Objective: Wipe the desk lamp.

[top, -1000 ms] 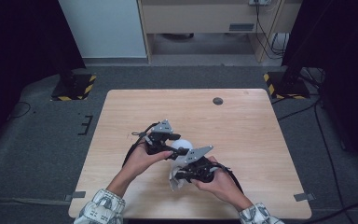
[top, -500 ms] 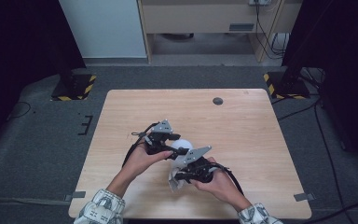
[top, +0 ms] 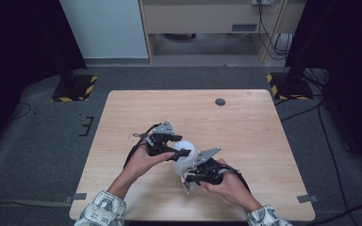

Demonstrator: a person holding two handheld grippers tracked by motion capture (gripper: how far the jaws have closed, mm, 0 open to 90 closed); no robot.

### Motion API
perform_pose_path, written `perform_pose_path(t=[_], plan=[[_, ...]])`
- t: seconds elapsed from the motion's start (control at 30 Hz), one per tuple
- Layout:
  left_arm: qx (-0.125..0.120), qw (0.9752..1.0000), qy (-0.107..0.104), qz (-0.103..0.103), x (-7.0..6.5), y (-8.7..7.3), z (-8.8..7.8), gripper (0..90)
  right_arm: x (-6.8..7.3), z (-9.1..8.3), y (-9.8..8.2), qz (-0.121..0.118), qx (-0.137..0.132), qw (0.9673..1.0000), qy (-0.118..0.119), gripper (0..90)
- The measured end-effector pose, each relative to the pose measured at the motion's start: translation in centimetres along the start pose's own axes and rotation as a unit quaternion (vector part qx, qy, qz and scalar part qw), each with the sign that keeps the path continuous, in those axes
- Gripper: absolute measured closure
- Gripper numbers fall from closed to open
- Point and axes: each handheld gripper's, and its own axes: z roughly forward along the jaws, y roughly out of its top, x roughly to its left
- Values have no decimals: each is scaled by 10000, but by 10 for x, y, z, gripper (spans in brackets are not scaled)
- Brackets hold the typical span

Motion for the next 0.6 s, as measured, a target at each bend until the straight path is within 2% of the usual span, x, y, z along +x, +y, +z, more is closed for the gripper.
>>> perform_pose_path(t=[0.2, 0.47, 0.6], plan=[[0, 10000, -12, 10, 0, 0, 0, 279, 2, -13, 8, 20, -365, 9993, 49, 812], [-3, 10000, -14, -3, 0, 0, 0, 279, 13, 0, 21, -164, -624, 9979, 13, 813], [1, 10000, -10, -5, 0, 0, 0, 279, 16, 8, 23, -253, -569, 9980, -86, 813]])
